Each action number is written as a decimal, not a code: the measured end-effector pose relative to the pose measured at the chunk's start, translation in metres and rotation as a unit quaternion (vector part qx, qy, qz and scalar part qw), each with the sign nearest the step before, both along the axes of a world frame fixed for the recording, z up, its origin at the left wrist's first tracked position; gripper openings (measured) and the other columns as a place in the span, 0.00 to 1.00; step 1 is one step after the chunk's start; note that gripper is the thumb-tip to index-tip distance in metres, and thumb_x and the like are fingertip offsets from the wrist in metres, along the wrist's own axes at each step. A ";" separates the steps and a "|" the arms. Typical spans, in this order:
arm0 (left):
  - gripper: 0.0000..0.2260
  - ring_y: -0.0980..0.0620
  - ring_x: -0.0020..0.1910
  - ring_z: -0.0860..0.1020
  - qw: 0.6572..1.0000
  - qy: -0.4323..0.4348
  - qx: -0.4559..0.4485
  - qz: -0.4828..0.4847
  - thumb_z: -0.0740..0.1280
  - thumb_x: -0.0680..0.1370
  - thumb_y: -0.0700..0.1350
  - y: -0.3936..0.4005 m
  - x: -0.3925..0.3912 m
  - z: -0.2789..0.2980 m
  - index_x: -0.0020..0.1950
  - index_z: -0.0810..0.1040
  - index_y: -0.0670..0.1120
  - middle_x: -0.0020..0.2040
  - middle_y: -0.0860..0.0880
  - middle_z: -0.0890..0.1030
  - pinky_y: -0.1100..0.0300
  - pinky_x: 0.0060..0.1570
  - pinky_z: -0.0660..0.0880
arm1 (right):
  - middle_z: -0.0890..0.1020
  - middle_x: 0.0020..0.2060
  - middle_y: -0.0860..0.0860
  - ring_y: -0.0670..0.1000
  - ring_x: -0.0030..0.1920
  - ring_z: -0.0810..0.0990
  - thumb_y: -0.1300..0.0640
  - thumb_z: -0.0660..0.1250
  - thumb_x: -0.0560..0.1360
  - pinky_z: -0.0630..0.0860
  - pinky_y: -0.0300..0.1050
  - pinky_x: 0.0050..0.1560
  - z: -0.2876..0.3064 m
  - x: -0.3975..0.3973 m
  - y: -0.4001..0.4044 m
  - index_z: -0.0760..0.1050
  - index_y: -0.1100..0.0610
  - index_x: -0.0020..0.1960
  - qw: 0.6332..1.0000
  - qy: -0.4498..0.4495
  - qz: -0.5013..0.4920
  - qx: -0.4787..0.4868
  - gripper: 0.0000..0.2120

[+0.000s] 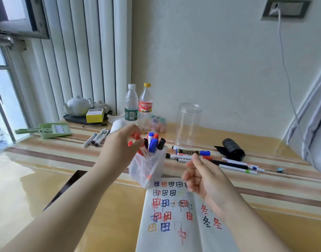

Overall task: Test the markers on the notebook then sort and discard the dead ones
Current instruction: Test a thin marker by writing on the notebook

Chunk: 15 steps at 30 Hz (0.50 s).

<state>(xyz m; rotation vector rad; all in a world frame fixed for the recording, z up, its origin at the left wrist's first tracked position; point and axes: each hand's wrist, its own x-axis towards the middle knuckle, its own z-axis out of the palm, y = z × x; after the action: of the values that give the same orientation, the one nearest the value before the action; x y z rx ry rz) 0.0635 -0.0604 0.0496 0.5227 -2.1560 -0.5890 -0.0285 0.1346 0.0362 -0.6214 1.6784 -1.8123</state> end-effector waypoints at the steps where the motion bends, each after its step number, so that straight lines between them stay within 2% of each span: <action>1: 0.02 0.49 0.43 0.78 1.000 -0.018 -0.017 0.001 0.70 0.72 0.38 -0.001 -0.003 -0.006 0.43 0.80 0.44 0.44 0.49 0.81 0.67 0.40 0.67 | 0.79 0.28 0.52 0.47 0.27 0.74 0.46 0.61 0.75 0.71 0.39 0.31 -0.002 -0.002 0.002 0.73 0.61 0.45 1.000 0.004 -0.007 0.007 0.16; 4: 0.03 0.45 0.47 0.76 0.996 -0.061 -0.067 -0.003 0.70 0.71 0.37 -0.002 -0.009 -0.021 0.38 0.83 0.43 0.48 0.46 0.80 0.60 0.47 0.67 | 0.80 0.28 0.51 0.47 0.28 0.74 0.54 0.59 0.79 0.71 0.40 0.32 -0.008 -0.010 0.005 0.74 0.60 0.44 0.999 0.011 -0.024 0.025 0.11; 6: 0.02 0.42 0.46 0.75 0.993 -0.028 -0.112 0.012 0.69 0.71 0.39 0.000 -0.014 -0.024 0.38 0.82 0.43 0.46 0.45 0.79 0.56 0.47 0.68 | 0.80 0.28 0.51 0.47 0.28 0.74 0.56 0.59 0.80 0.70 0.39 0.31 -0.013 -0.017 0.008 0.74 0.60 0.44 0.999 0.011 -0.035 0.035 0.10; 8: 0.06 0.43 0.43 0.75 0.988 0.009 -0.152 0.012 0.66 0.71 0.42 0.010 -0.018 -0.019 0.41 0.81 0.42 0.44 0.45 0.78 0.58 0.44 0.69 | 0.80 0.30 0.51 0.47 0.28 0.74 0.58 0.60 0.80 0.70 0.39 0.32 -0.017 -0.026 0.010 0.75 0.59 0.43 0.997 0.017 -0.049 0.052 0.10; 10: 0.08 0.46 0.40 0.77 0.981 0.022 -0.186 -0.042 0.64 0.72 0.44 0.028 -0.025 -0.014 0.44 0.80 0.42 0.43 0.46 0.78 0.60 0.39 0.72 | 0.80 0.31 0.51 0.47 0.28 0.74 0.58 0.60 0.80 0.70 0.40 0.32 -0.021 -0.037 0.012 0.76 0.59 0.43 0.995 0.027 -0.067 0.072 0.09; 12: 0.10 0.48 0.38 0.77 0.970 0.021 -0.212 -0.117 0.61 0.74 0.45 0.050 -0.036 -0.014 0.47 0.79 0.43 0.43 0.47 0.78 0.59 0.33 0.76 | 0.80 0.33 0.51 0.47 0.29 0.75 0.58 0.61 0.79 0.70 0.41 0.33 -0.025 -0.052 0.016 0.76 0.60 0.44 0.991 0.043 -0.087 0.094 0.09; 15: 0.09 0.50 0.36 0.78 0.953 -0.025 -0.233 -0.191 0.62 0.73 0.46 0.079 -0.062 -0.026 0.50 0.77 0.46 0.41 0.50 0.79 0.61 0.29 0.74 | 0.82 0.37 0.49 0.46 0.35 0.78 0.55 0.62 0.78 0.73 0.41 0.38 -0.032 -0.079 0.026 0.78 0.56 0.46 0.971 0.125 -0.130 0.160 0.08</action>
<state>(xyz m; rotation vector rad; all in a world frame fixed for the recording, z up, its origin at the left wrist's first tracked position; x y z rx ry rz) 0.0011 0.0181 0.0231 -0.1418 -2.3580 -0.2473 -0.1074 0.1603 0.0041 -0.5241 2.2554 -1.6288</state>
